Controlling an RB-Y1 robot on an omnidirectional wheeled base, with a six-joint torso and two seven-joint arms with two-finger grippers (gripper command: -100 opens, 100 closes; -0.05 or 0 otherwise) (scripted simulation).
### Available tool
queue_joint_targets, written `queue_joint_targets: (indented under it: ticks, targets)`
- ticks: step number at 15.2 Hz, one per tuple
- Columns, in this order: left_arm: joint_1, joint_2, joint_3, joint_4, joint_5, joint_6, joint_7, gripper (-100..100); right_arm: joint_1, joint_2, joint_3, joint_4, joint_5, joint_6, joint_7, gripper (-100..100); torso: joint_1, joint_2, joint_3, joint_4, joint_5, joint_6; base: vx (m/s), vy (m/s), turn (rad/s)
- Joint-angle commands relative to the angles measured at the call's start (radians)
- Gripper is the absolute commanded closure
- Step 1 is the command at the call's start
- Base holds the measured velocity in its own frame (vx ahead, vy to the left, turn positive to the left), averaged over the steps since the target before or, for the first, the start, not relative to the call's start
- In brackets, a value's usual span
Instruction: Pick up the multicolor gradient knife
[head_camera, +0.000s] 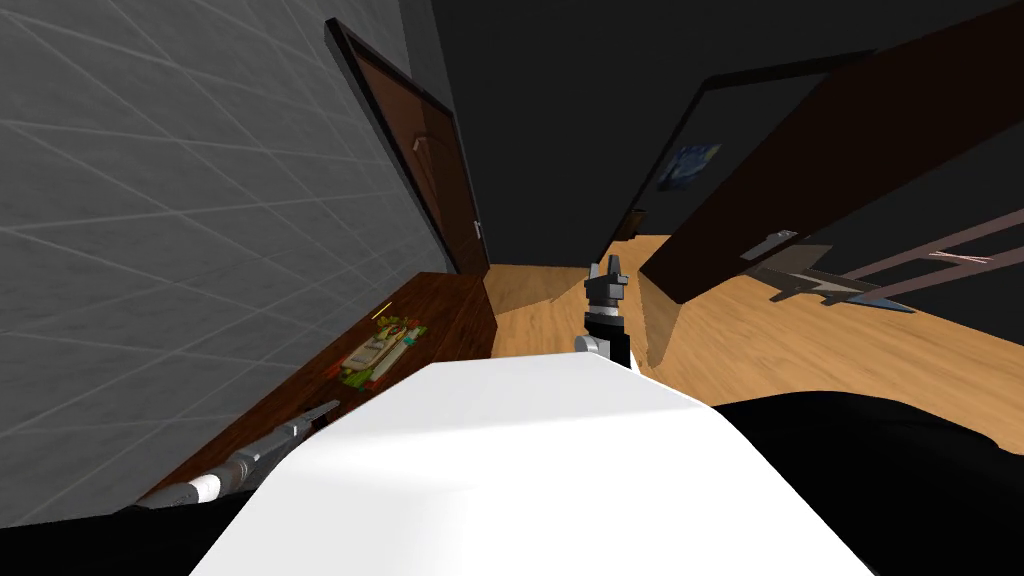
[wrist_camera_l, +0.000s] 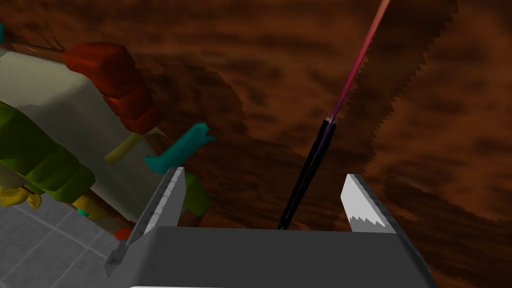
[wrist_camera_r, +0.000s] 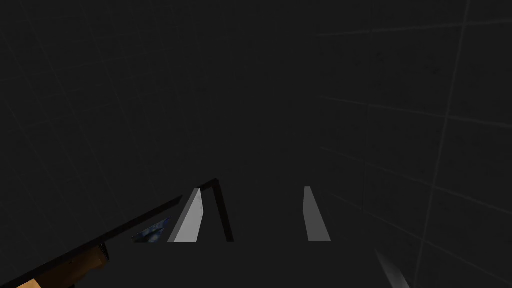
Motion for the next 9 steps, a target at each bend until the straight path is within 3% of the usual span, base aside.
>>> queue_joint_targets:
  ticks: [1,2,4,5,6,7,9]
  targets:
    - [0.029,0.015,0.007,0.004,0.007,0.003,0.005,-100,0.0,0.0,0.0,0.0,0.0,0.0,0.0,0,0.0,0.0,0.0,0.0,0.0,0.0,0.02,0.022,-0.087]
    - [0.06,0.052,0.018,0.015,0.024,0.007,0.014,-100,0.0,0.0,0.0,0.0,0.0,0.0,0.0,0,0.0,0.0,0.0,0.0,0.0,0.0,0.025,0.02,-0.212]
    - [0.083,0.052,0.018,0.015,0.024,0.007,0.014,-100,0.0,0.0,0.0,0.0,0.0,0.0,0.0,0,0.0,0.0,0.0,0.0,0.0,0.0,0.028,0.024,-0.13]
    - [0.115,0.087,0.029,0.025,0.04,0.01,0.022,-100,0.0,0.0,0.0,0.0,0.0,0.0,0.0,0,-0.001,0.0,0.0,0.0,0.0,-0.001,0.03,0.018,-0.124]
    - [0.135,0.087,0.029,0.025,0.04,0.01,0.022,-100,0.0,0.0,0.0,0.0,0.0,0.0,0.0,0,-0.001,0.0,0.0,0.0,0.0,0.0,0.034,0.025,-0.174]
    - [0.162,0.119,0.04,0.034,0.054,0.013,0.029,-100,0.0,0.0,0.0,0.0,0.0,0.0,0.0,0,-0.001,0.0,0.0,0.0,0.0,0.0,0.044,0.032,-0.213]
    - [0.189,0.119,0.04,0.034,0.054,0.013,0.029,-100,0.0,0.0,0.0,0.0,0.0,0.0,0.0,0,0.0,-0.001,-0.001,0.0,0.0,0.0,0.039,0.034,-0.129]
